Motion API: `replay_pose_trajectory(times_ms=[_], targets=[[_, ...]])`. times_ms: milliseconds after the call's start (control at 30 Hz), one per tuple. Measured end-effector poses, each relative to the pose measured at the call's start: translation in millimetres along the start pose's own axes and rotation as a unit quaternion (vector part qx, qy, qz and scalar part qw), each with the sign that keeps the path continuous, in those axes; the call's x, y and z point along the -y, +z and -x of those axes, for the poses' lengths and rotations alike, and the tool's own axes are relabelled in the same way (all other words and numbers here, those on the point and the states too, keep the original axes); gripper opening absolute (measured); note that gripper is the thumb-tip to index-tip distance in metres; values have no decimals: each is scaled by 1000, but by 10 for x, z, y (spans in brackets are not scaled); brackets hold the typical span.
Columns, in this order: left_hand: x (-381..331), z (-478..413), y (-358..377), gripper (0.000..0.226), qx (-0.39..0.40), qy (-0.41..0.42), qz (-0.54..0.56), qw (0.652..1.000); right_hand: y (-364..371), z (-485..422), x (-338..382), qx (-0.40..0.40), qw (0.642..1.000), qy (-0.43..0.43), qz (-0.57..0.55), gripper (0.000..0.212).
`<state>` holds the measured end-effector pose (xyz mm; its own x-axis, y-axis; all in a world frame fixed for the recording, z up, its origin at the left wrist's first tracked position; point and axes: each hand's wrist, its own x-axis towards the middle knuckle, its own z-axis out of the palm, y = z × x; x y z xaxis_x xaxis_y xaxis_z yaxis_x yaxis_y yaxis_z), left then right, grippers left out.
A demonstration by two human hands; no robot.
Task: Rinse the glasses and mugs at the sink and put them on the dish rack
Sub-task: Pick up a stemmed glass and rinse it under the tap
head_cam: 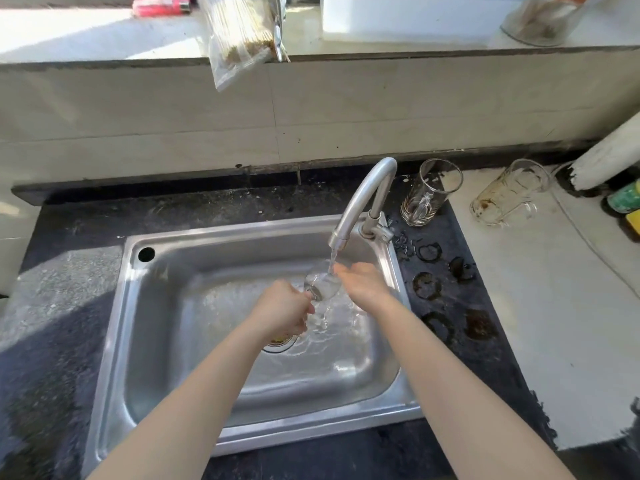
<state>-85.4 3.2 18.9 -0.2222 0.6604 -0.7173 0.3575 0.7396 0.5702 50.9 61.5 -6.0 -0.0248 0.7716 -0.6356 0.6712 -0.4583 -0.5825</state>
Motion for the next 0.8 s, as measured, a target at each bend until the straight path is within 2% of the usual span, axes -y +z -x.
replay_pose_trajectory(times_ms=[67, 100, 167, 233, 300, 433, 533, 600, 800], targets=[[-51, 23, 3, 25, 54, -62, 153, 985, -93, -52, -45, -44, 997, -32, 47, 28], [-73, 17, 5, 21, 83, -81, 185, 976, -146, -73, -47, -75, 994, -48, 68, 19], [-108, -7, 18, 17, 119, -97, 200, 968, -260, -121, -36, -147, 981, -69, 105, 14], [-149, -21, 28, 17, 126, -99, 196, 967, -364, -170, -15, -223, 961, -86, 140, 27], [-185, -34, 45, 17, 118, -95, 200, 968, -451, -264, -14, -255, 942, -99, 193, 39], [-223, -81, 52, 19, 124, -93, 204, 967, -559, -468, -42, -177, 921, -138, 318, 27], [-247, -113, 62, 20, 126, -90, 207, 966, -602, -484, -18, -161, 905, -159, 361, 25], [-259, -107, 66, 20, 128, -91, 219, 963, -633, -490, 7, -154, 907, -154, 360, 25], [-265, -17, 21, 16, 129, -80, 193, 969, -824, -577, 78, -120, 944, -131, 279, 26]])
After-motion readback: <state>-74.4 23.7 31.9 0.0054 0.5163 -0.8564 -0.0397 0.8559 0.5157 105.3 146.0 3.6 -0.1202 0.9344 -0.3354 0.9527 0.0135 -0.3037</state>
